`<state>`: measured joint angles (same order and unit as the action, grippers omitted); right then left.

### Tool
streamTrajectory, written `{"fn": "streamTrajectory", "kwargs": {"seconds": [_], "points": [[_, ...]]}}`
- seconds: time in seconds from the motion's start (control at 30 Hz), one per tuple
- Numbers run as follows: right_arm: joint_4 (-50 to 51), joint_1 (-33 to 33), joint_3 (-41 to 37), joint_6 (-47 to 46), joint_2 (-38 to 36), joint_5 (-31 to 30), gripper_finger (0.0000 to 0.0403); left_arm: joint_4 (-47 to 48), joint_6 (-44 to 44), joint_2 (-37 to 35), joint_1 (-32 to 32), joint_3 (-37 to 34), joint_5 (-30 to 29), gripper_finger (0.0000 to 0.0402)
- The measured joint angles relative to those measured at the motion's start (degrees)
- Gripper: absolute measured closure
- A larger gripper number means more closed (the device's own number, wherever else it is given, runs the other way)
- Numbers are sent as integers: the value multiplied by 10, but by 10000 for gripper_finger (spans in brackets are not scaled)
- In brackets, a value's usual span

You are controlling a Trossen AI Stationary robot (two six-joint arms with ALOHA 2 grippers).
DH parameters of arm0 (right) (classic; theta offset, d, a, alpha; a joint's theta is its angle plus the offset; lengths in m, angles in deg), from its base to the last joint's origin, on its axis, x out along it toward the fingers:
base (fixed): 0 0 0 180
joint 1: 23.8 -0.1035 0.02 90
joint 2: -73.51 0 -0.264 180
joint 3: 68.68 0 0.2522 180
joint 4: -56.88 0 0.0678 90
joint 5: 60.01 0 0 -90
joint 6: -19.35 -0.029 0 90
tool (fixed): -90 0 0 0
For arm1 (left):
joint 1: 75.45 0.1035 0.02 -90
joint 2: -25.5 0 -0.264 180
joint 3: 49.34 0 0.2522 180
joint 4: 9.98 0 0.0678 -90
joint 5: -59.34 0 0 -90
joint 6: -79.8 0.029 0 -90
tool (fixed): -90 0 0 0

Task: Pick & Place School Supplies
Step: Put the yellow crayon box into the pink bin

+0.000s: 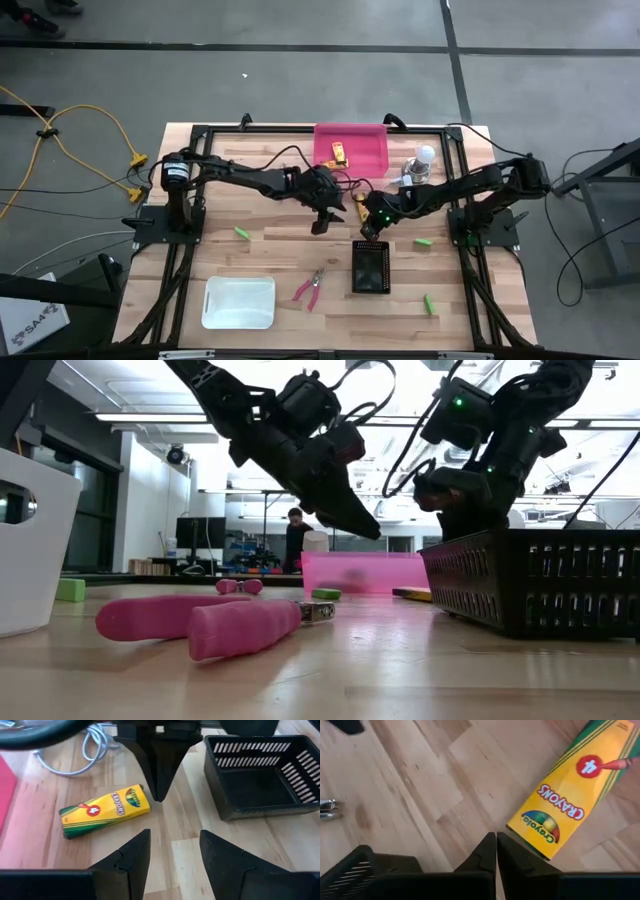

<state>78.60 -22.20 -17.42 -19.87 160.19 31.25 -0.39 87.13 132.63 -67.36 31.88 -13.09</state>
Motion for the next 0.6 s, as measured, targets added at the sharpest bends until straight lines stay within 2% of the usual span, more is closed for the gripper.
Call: {"fn": "streamTrajectory", "kwargs": {"seconds": [0.6], "points": [[51, 21, 0, 18, 0, -45, 401, 0, -2, 0, 8, 0, 0, 237]]}}
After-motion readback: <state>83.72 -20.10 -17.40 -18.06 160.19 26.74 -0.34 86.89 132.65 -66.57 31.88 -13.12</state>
